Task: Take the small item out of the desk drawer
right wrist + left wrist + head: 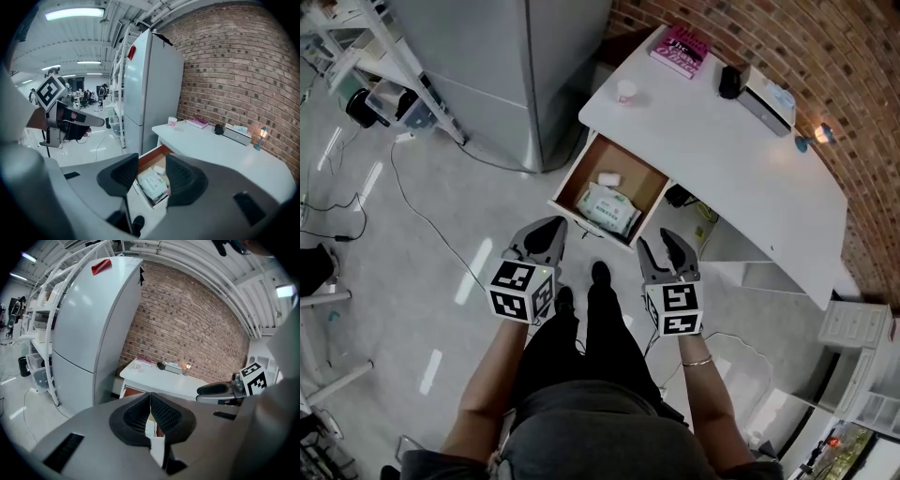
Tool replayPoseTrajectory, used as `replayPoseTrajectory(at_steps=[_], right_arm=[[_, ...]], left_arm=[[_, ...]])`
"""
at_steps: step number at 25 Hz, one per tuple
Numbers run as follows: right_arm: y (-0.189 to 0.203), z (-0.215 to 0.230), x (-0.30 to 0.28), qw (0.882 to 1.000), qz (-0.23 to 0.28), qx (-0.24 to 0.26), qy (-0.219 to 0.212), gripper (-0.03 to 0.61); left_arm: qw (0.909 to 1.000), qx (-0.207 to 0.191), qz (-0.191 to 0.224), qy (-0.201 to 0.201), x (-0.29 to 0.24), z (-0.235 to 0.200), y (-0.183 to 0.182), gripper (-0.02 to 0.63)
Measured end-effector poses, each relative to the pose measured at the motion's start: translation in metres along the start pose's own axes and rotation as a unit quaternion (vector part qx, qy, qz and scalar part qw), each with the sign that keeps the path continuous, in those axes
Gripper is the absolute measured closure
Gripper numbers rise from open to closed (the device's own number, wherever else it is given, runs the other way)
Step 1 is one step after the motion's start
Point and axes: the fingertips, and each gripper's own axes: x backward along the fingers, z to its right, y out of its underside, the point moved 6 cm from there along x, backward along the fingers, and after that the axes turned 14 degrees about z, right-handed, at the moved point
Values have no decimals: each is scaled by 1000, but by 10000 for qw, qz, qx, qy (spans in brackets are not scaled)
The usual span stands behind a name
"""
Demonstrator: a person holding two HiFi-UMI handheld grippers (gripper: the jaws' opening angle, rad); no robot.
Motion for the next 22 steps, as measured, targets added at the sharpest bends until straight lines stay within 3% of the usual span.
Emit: replayPoseTrajectory(at_steps=[10, 22], right_arm=[[11, 29, -58, 9947, -242, 527, -847, 391], [47, 39, -143, 9732, -870, 934, -1912, 393]], left_arm=[[9977, 182, 65, -656, -23, -4, 6, 591], [9847, 592, 18, -1641, -40, -20, 29, 589]])
